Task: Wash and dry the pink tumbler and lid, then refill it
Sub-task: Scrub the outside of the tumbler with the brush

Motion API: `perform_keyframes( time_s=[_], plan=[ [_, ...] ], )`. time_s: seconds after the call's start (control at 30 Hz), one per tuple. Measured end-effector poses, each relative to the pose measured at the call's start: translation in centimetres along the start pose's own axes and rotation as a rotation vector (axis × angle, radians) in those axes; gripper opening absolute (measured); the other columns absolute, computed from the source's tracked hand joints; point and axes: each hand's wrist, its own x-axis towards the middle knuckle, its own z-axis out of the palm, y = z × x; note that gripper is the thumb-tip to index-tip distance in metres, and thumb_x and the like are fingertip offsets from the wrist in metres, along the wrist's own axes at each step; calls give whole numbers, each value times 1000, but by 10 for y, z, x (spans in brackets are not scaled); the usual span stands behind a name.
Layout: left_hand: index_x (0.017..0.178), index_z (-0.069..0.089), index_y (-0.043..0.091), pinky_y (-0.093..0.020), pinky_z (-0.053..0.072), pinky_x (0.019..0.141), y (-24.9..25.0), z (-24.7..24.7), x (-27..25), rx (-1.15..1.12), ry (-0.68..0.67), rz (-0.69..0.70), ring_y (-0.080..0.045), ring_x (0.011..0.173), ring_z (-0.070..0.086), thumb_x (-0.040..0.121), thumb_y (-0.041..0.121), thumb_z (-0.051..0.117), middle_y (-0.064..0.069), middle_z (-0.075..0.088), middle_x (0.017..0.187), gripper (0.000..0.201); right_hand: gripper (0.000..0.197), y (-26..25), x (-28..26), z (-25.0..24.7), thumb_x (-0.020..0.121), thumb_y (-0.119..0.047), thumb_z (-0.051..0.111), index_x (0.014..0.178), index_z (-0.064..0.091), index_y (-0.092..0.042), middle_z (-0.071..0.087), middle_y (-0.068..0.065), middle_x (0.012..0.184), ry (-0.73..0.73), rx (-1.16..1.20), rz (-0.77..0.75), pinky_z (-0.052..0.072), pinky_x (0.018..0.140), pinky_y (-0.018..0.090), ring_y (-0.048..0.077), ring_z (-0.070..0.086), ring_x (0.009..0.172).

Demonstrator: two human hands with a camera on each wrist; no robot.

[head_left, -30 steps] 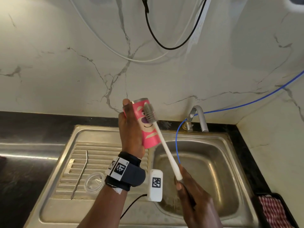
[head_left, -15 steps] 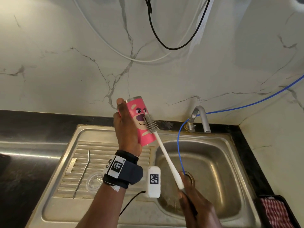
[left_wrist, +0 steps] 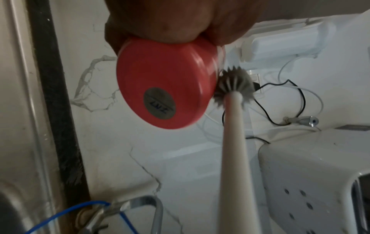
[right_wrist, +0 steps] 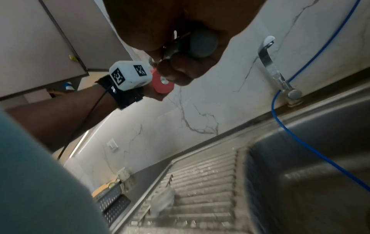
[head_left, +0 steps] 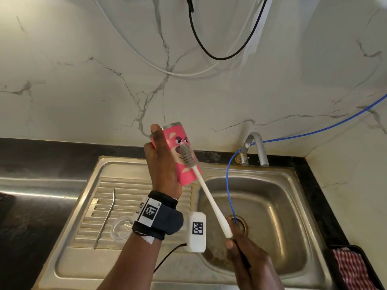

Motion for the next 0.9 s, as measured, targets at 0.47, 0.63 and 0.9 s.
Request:
perform_keyframes(
  time_s=[0.47, 0.63, 0.9],
  plan=[
    [137, 55, 19, -57, 65, 87, -4, 3, -4, -40, -17, -3, -33, 99, 80, 86, 88, 50, -15, 76, 119, 86, 46, 0, 4, -2, 104, -46, 51, 150, 48, -43, 63, -33, 101, -21, -16, -41, 45, 71, 3, -8, 66, 80],
    [138, 52, 17, -51, 66, 82, 1, 0, 2, -54, 11, 43, -34, 96, 80, 93, 84, 49, -18, 76, 118, 81, 47, 1, -4, 0, 101, -48, 49, 147, 46, -55, 65, -33, 97, -29, -29, -41, 45, 71, 2, -7, 68, 83],
    [140, 53, 16, -52, 66, 82, -6, -1, -3, -75, 13, -6, -33, 97, 80, 88, 85, 53, -18, 76, 118, 87, 47, 6, 2, -3, 105, -43, 48, 151, 52, -35, 70, -18, 114, 1, -91, -97, 49, 70, 6, -4, 67, 74]
  ],
)
